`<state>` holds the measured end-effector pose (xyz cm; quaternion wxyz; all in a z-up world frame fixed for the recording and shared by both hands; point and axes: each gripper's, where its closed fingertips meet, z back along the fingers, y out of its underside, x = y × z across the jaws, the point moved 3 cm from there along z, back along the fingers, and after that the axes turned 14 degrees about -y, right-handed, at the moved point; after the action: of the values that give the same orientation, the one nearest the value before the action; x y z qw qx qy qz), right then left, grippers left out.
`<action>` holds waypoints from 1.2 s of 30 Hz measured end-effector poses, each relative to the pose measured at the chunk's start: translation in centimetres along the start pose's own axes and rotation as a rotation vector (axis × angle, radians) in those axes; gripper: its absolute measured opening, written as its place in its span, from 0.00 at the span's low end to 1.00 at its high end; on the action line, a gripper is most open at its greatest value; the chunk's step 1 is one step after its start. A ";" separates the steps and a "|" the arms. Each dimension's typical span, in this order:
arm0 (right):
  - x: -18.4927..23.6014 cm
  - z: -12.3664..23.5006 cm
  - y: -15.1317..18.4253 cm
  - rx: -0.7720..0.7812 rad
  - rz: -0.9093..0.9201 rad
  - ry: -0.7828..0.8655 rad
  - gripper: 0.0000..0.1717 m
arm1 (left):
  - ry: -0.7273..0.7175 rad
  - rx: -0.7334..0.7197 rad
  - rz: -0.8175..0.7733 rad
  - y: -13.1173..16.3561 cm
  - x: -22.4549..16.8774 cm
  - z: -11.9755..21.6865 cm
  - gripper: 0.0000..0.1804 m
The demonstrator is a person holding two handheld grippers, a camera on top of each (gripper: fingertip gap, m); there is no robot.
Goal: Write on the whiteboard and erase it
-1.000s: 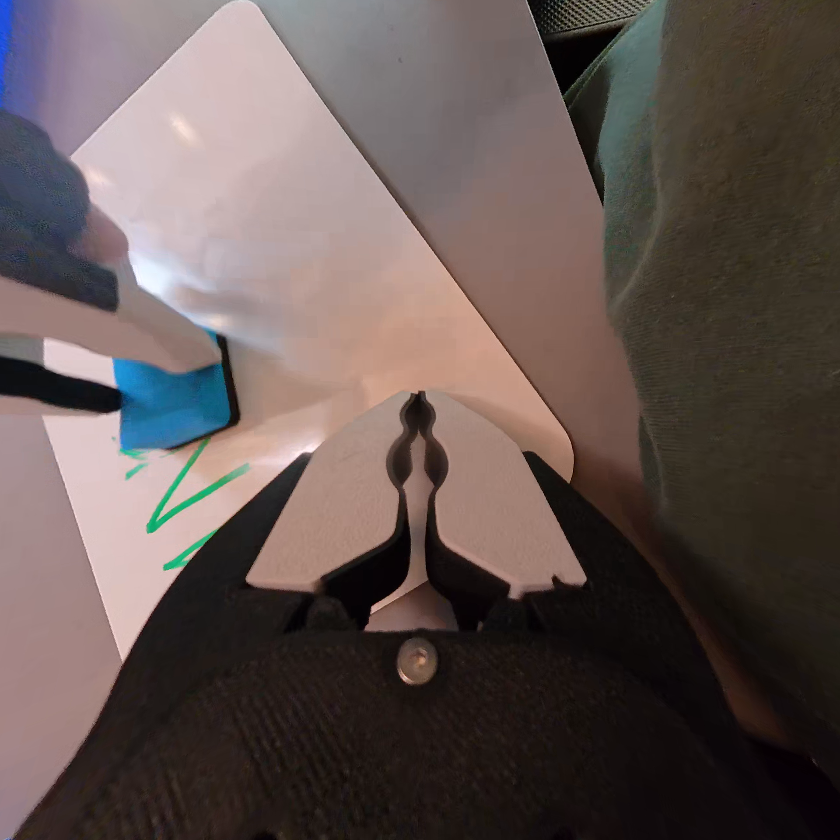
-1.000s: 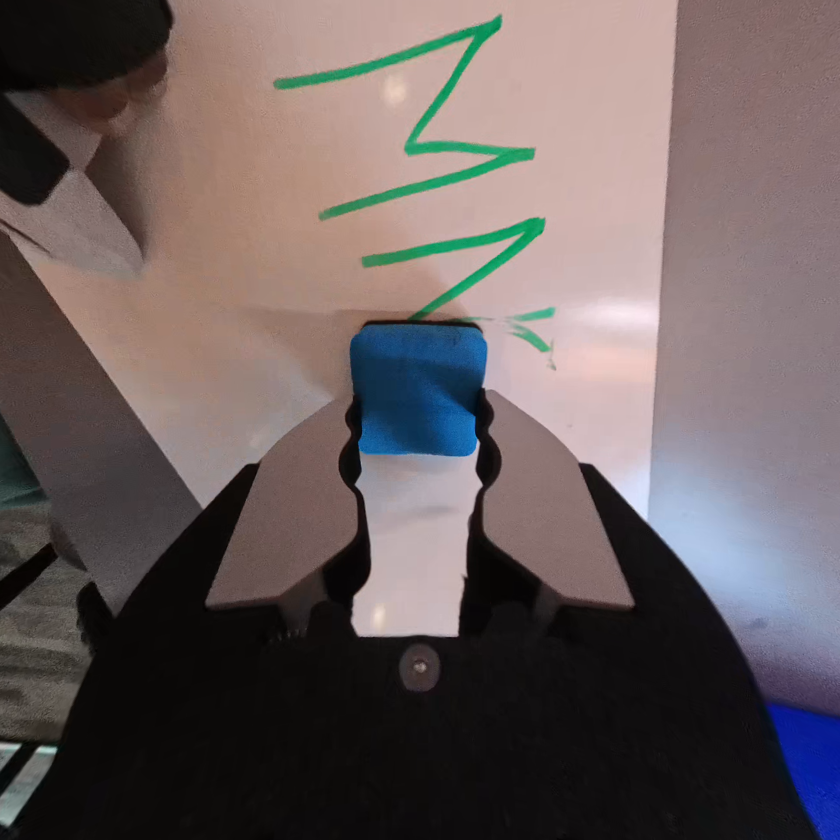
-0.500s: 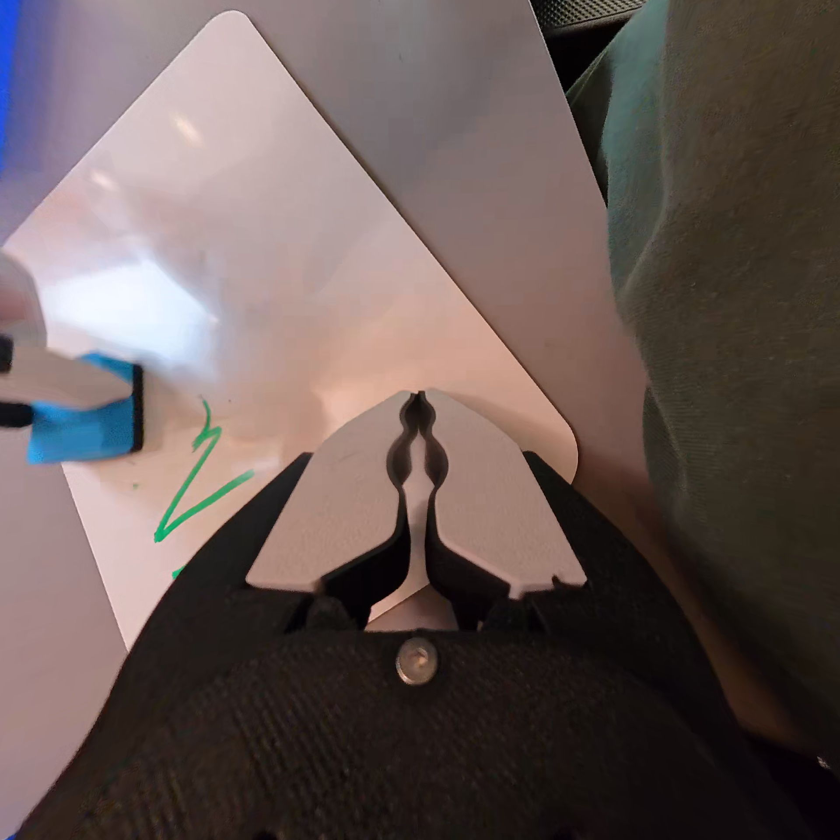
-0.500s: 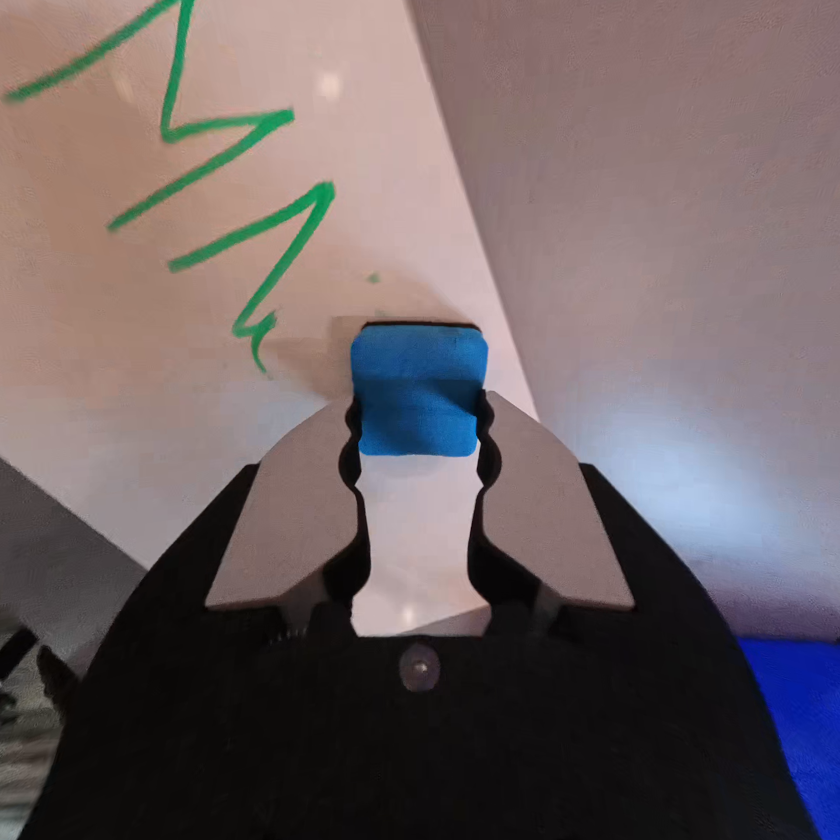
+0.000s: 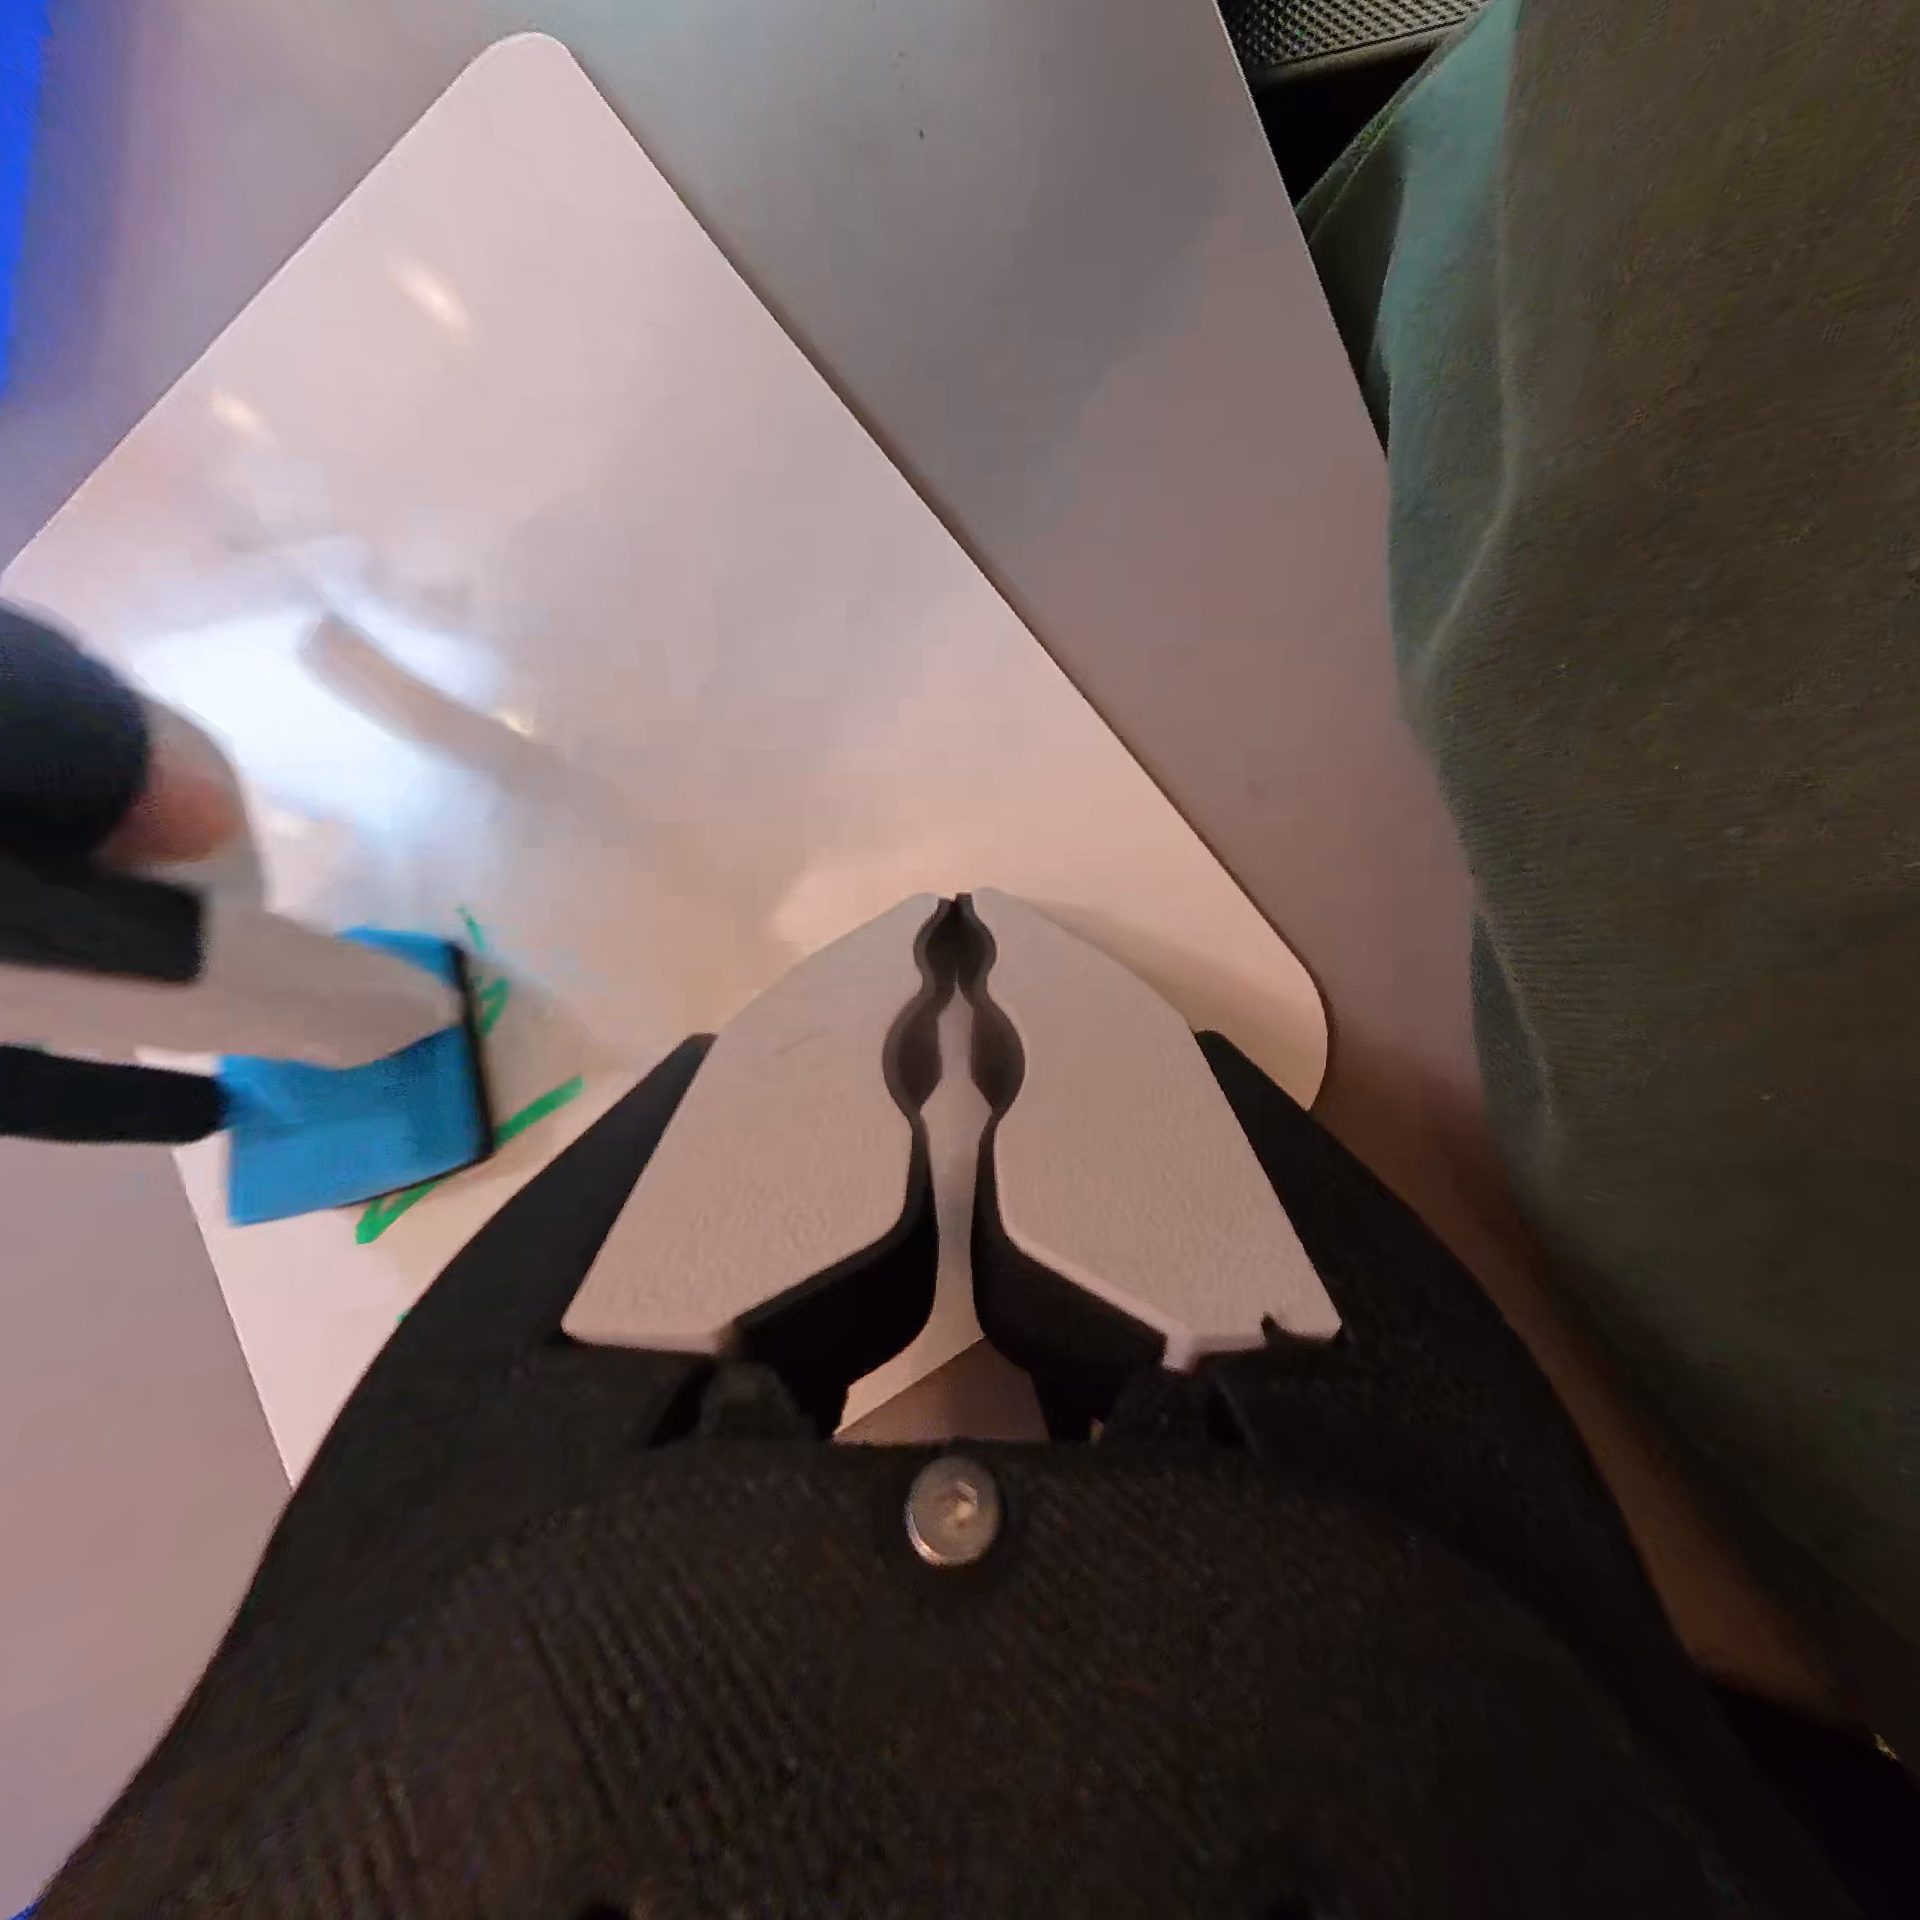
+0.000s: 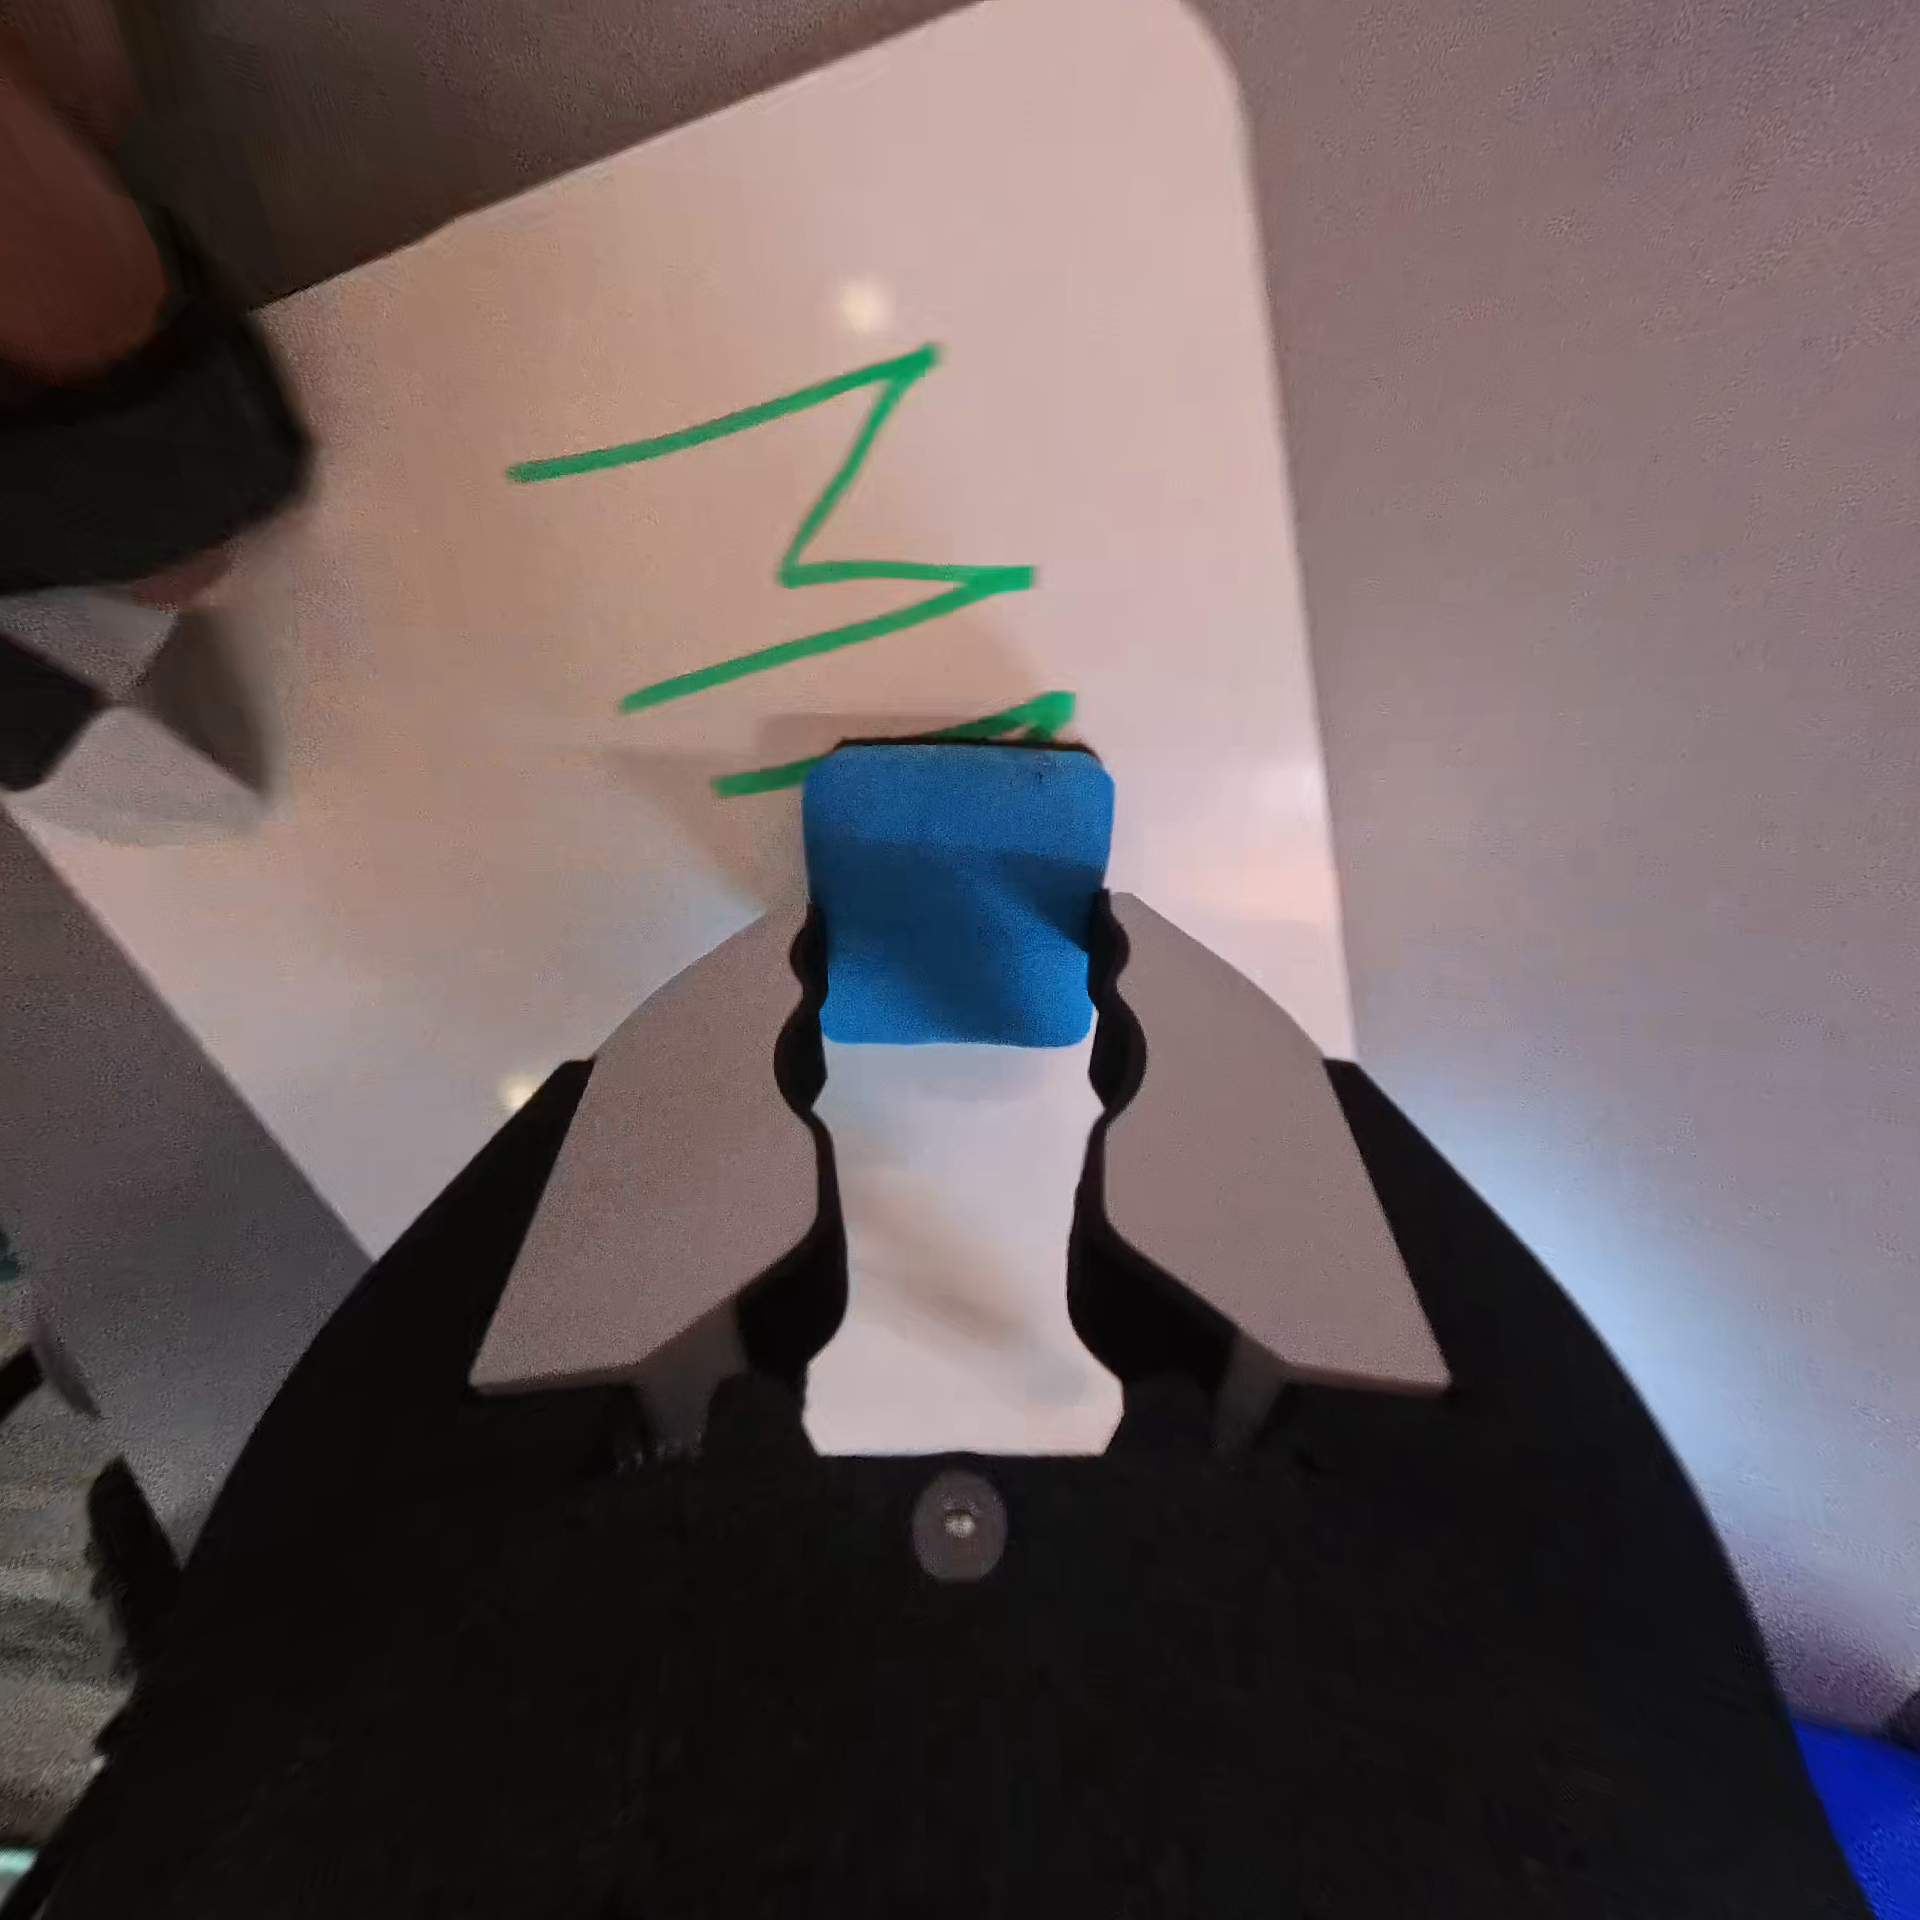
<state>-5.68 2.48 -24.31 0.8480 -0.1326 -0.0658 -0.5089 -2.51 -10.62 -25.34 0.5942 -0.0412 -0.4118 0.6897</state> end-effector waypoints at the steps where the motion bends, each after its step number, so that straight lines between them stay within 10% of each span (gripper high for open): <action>1: 1.5 -0.3 0.3 0.037 0.039 -0.024 0.29 | 0.000 0.001 0.000 0.0 0.0 0.0 0.00; 8: -3.6 1.3 2.3 -0.038 -0.128 0.049 0.29 | -0.009 0.002 -0.012 0.0 0.0 0.0 0.00; 13: 2.9 -0.6 1.1 0.050 0.082 -0.085 0.29 | -0.011 0.004 -0.003 0.1 0.3 0.0 0.00; 18: -2.0 0.8 3.3 0.002 -0.116 0.033 0.28 | -0.018 0.006 -0.013 0.1 0.2 0.0 0.00; 32: 4.3 -1.2 0.3 0.115 0.125 -0.119 0.28 | -0.009 -0.001 -0.005 -0.1 0.1 0.1 0.00; 36: -1.6 0.4 1.2 0.146 -0.032 0.005 0.29 | -0.014 -0.001 -0.013 -0.1 0.1 0.1 0.00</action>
<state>-5.35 4.53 -24.50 0.8475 -0.0679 -0.1025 -0.5164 -2.50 -10.63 -25.19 0.5955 -0.0341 -0.4168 0.6859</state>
